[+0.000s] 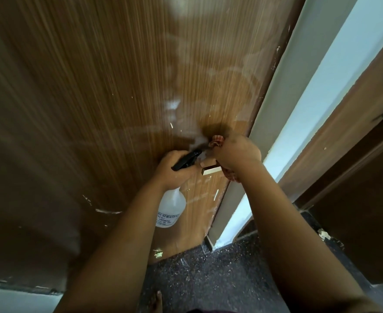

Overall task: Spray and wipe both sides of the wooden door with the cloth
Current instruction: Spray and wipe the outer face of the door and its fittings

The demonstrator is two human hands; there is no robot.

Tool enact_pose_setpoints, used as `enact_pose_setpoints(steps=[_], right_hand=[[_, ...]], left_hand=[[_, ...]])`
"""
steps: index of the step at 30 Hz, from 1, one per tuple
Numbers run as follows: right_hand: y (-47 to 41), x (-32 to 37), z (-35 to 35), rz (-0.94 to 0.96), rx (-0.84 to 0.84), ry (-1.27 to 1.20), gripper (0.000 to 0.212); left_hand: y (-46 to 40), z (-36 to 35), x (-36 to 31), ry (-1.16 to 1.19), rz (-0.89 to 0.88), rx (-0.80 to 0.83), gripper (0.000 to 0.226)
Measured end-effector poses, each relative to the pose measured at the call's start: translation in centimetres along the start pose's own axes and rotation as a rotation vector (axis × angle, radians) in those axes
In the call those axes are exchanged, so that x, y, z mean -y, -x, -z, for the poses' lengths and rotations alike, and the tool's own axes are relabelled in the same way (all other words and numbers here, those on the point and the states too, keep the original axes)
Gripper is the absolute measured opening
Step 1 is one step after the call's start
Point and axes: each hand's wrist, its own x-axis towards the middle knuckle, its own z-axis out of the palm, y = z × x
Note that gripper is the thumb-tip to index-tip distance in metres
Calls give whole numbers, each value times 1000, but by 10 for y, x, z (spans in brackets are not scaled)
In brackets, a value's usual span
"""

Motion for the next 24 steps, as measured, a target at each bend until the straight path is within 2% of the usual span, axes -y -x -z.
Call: enact_pose_setpoints(steps=[4,8,10,13,15,17,18,21,24], right_hand=[[8,-20,-16,122,-130,-108,26],[11,-36,-13,224,-531,-355,44],[7,-40,-17,261,-589,-281,47],[0,-47,-39,274,-447,-221,47],[-4,-55,-55,254,-460,-329,44],[-8,-60,-54,54,-477,-619,38],[-11,-63,-50,-69,-434,-741,33],[-18,-76,-50,-266,-211,-919,32],[-16,-87,-69,-473,61,-1303,36]], left_hand=[[0,-4,-3,-20,23,-24,23],[-3,-4,-3,-52,37,-30,22],[-4,-5,-1,-39,36,-21,23],[-4,-4,-2,-55,34,-17,19],[-4,-3,-1,-47,41,-25,19],[-3,-3,-4,-51,39,-28,18],[-2,-4,-5,-55,41,-23,20],[-1,-3,-9,-68,41,-1,34],[-1,-2,-12,-68,55,4,39]])
